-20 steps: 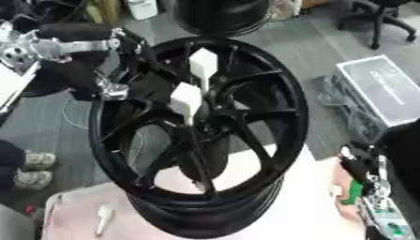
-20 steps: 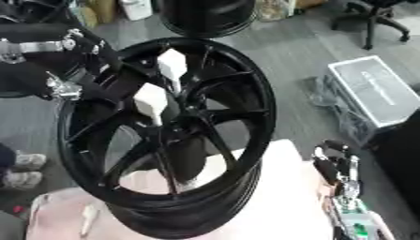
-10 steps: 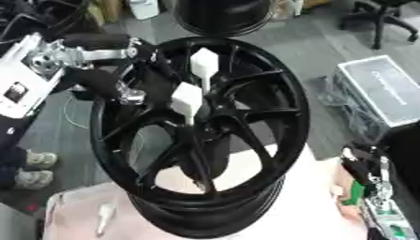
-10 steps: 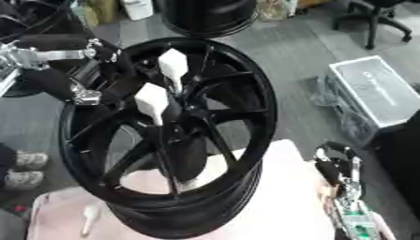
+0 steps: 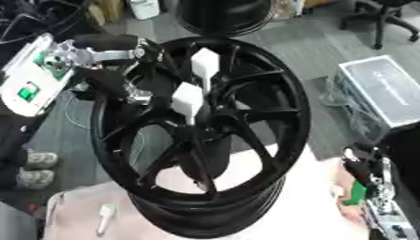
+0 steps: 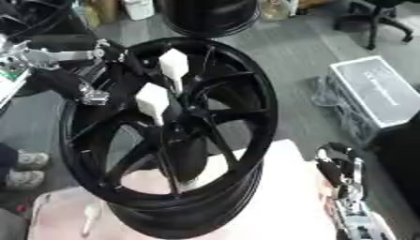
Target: Pull the pin out of the wheel hub.
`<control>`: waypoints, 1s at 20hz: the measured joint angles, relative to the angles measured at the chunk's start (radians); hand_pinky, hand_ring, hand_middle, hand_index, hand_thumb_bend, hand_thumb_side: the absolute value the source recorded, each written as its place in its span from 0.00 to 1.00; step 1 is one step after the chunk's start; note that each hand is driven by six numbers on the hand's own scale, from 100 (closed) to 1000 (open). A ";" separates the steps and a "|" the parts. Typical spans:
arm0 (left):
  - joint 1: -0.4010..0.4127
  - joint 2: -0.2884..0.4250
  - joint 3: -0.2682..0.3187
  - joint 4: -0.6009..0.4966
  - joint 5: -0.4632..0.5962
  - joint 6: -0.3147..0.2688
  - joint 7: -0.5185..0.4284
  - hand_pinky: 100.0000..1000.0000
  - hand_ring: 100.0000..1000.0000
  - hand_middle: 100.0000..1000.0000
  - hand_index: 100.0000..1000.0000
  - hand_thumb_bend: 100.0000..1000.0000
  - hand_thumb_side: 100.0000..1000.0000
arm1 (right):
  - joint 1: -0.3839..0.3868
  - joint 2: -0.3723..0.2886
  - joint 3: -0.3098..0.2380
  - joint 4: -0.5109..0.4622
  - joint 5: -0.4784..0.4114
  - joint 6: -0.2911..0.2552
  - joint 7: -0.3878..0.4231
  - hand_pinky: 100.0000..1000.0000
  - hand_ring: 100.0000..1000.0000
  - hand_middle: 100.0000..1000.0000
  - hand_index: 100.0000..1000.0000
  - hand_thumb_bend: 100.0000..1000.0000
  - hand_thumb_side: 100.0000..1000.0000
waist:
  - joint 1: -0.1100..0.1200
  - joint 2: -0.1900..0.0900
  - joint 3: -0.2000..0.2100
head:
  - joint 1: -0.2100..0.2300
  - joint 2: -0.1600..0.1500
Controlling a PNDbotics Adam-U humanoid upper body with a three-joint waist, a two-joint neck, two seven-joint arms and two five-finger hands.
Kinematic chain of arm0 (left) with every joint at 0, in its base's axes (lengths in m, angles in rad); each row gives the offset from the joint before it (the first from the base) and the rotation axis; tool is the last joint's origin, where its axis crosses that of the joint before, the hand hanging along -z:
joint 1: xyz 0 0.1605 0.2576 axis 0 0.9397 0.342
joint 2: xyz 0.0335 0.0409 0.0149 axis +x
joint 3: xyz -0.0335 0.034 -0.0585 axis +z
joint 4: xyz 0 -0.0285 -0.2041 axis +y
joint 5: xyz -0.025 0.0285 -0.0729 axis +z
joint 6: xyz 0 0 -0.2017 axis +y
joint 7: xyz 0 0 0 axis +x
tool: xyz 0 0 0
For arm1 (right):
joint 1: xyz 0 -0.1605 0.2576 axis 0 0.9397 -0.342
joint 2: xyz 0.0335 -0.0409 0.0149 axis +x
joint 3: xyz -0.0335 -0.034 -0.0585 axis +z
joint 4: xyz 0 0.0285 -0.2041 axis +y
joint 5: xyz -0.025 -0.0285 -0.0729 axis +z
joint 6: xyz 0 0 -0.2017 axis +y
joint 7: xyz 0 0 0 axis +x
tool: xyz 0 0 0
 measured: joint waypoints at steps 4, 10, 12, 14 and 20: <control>-0.002 -0.001 0.000 0.001 -0.004 0.000 0.000 0.51 0.50 0.77 0.84 0.37 0.76 | 0.000 0.000 0.000 0.000 0.000 0.000 0.000 0.34 0.36 0.64 0.59 0.00 0.00 | 0.002 0.000 0.000 | 0.002 0.000; -0.006 -0.016 0.000 0.001 -0.001 0.004 -0.004 0.51 0.50 0.77 0.84 0.37 0.76 | 0.000 0.000 0.000 0.005 0.000 -0.002 0.002 0.34 0.35 0.64 0.59 0.00 0.00 | 0.002 0.000 -0.002 | 0.003 0.000; -0.006 -0.017 0.000 0.001 0.002 0.007 -0.007 0.51 0.50 0.76 0.83 0.36 0.76 | 0.000 0.000 0.001 0.006 0.000 -0.002 0.002 0.34 0.35 0.64 0.58 0.00 0.00 | 0.002 0.000 -0.003 | 0.003 0.000; -0.007 -0.018 -0.001 0.001 0.004 0.010 -0.010 0.51 0.50 0.76 0.83 0.36 0.76 | 0.000 0.000 0.001 0.006 0.000 -0.002 0.002 0.34 0.35 0.64 0.58 0.00 0.00 | 0.003 -0.002 -0.005 | 0.004 0.000; -0.008 -0.028 -0.009 -0.017 0.024 0.027 -0.027 0.51 0.49 0.75 0.83 0.36 0.76 | 0.000 0.000 0.006 0.006 0.000 -0.004 0.004 0.34 0.35 0.64 0.58 0.00 0.00 | 0.005 -0.004 -0.006 | 0.004 0.000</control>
